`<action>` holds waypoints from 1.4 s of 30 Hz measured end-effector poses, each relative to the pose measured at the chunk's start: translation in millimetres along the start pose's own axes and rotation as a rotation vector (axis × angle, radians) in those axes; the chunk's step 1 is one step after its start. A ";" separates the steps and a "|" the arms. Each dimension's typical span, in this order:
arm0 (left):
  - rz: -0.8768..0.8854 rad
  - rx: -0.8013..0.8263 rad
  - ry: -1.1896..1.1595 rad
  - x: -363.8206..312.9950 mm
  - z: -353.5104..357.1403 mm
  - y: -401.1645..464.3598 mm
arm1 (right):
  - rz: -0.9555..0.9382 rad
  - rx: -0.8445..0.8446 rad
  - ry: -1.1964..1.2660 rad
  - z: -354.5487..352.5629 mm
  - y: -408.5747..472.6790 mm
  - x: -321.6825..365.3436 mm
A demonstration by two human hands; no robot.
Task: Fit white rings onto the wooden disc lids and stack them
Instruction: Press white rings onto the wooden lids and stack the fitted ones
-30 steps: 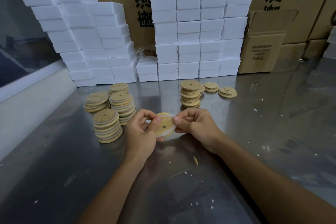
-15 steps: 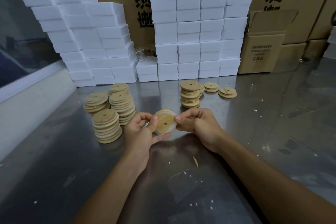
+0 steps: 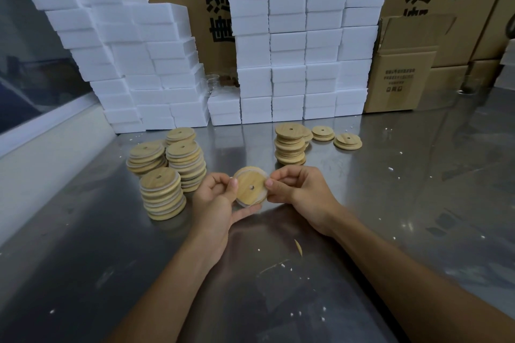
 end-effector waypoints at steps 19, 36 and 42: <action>0.066 0.058 0.190 -2.1 -1.4 1.9 | 0.195 0.137 0.059 -1.9 -0.2 -1.2; -0.056 0.061 -0.075 -0.8 -0.3 3.4 | 0.199 0.139 0.022 1.0 -1.5 -1.7; -0.092 0.069 -0.158 1.4 -1.3 4.7 | 0.137 0.110 -0.033 2.8 -1.5 -0.5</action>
Point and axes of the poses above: each hand's wrist, its own y-axis towards the middle knuckle, its own z-axis out of the palm, x = y × z, the point moved 5 cm from there along y, towards the middle knuckle, and after that the axes turned 2 degrees about y, right-handed, at the moved point
